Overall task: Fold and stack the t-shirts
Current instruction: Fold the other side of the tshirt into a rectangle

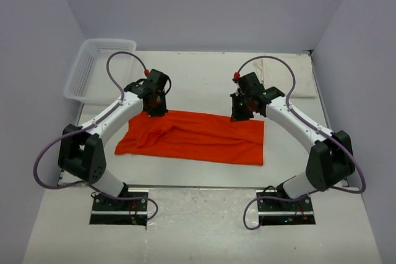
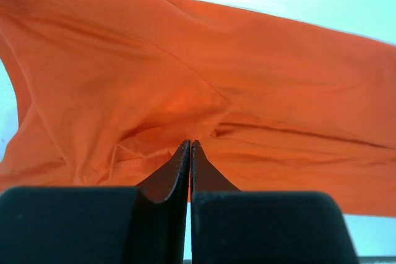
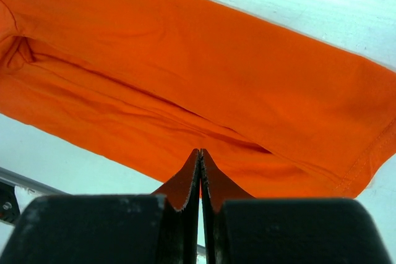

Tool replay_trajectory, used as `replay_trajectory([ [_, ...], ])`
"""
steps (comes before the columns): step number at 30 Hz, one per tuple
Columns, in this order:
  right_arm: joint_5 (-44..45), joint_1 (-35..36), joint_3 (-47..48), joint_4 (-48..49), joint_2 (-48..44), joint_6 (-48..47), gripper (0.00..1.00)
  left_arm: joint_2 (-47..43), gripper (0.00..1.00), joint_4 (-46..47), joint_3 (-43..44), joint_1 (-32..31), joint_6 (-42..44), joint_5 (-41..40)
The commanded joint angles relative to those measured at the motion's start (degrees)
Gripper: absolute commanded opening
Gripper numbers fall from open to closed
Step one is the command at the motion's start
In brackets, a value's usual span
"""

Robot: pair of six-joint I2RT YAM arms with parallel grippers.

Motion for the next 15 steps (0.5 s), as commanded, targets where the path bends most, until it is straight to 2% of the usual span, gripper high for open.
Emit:
replay_trajectory([
  [1,0.5,-0.3,-0.9,1.3,-3.5,-0.2,0.00,4.0,0.00,0.8,1.0,2.6,2.2,0.3],
  [7,0.6,-0.4,-1.8,1.4,-3.9,-0.7,0.00,7.3,0.00,2.6,-0.5,4.2,2.9,0.2],
  [15,0.5,-0.4,-1.7,1.7,-3.6,-0.7,0.00,6.9,0.00,5.0,-5.2,4.8,3.1,3.9],
])
